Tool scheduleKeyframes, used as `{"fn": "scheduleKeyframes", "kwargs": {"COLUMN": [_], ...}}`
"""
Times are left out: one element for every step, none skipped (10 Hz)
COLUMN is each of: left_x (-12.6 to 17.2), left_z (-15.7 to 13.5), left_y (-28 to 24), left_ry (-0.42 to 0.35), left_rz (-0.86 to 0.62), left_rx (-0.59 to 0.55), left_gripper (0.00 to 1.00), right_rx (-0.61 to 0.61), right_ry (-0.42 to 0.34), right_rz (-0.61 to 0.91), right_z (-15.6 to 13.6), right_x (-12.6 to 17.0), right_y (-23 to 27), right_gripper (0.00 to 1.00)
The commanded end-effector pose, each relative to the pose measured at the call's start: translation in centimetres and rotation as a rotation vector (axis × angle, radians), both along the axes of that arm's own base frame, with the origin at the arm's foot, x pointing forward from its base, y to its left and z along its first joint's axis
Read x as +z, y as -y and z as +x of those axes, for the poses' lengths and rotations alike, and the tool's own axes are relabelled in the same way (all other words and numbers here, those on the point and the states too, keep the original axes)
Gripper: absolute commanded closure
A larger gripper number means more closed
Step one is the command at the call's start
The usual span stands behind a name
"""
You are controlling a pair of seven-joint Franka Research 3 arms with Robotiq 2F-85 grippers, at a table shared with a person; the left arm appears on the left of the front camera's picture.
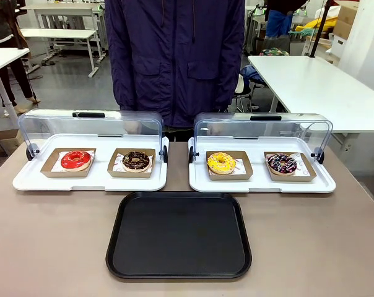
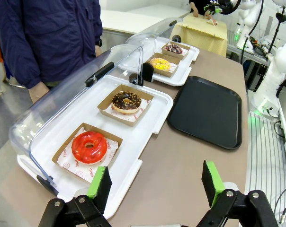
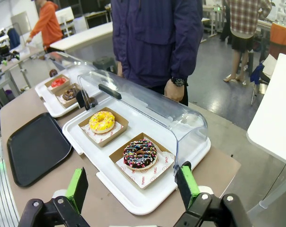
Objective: Move the third donut from the left to the tray.
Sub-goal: Pick up the Paper togo box containing the Donut indicated by the person and place it on the Handle tray.
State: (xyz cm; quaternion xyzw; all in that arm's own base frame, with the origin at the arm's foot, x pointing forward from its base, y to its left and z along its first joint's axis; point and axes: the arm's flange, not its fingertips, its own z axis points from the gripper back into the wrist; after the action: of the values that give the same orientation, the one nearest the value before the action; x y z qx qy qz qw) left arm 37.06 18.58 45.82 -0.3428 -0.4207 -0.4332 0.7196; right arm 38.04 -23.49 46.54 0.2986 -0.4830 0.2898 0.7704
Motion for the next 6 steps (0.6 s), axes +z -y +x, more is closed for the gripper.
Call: {"fn": "scheduleKeyframes", "kwargs": {"left_x": [0.13, 0.13, 0.13, 0.13, 0.13, 0.13], "left_z": [0.16, 0.16, 0.16, 0.16, 0.16, 0.16], "left_y": [-0.05, -0.05, -0.05, -0.05, -0.05, -0.05], "left_ry": [0.006, 0.006, 0.006, 0.006, 0.006, 0.006], "left_rz": [-0.006, -0.006, -0.006, -0.006, -0.006, -0.006], "left_rx": [-0.004, -0.004, -0.004, -0.004, -0.004, -0.004], "left_gripper": [0.00, 0.00, 0.00, 0.00, 0.00, 0.00], "right_rx": [0.000, 0.000, 0.000, 0.000, 0.000, 0.000], "right_ry": [0.024, 0.024, 0.024, 0.024, 0.024, 0.024], "right_rz": [0.010, 0.010, 0.010, 0.010, 0.010, 0.010], "right_z": [0.27, 0.27, 0.27, 0.27, 0.27, 0.27], "right_x": [0.06, 0.06, 0.06, 0.06, 0.06, 0.06], "right_y": [0.03, 0.03, 0.03, 0.03, 0.03, 0.03], "right_gripper": [0.00, 0.00, 0.00, 0.00, 0.00, 0.00]}}
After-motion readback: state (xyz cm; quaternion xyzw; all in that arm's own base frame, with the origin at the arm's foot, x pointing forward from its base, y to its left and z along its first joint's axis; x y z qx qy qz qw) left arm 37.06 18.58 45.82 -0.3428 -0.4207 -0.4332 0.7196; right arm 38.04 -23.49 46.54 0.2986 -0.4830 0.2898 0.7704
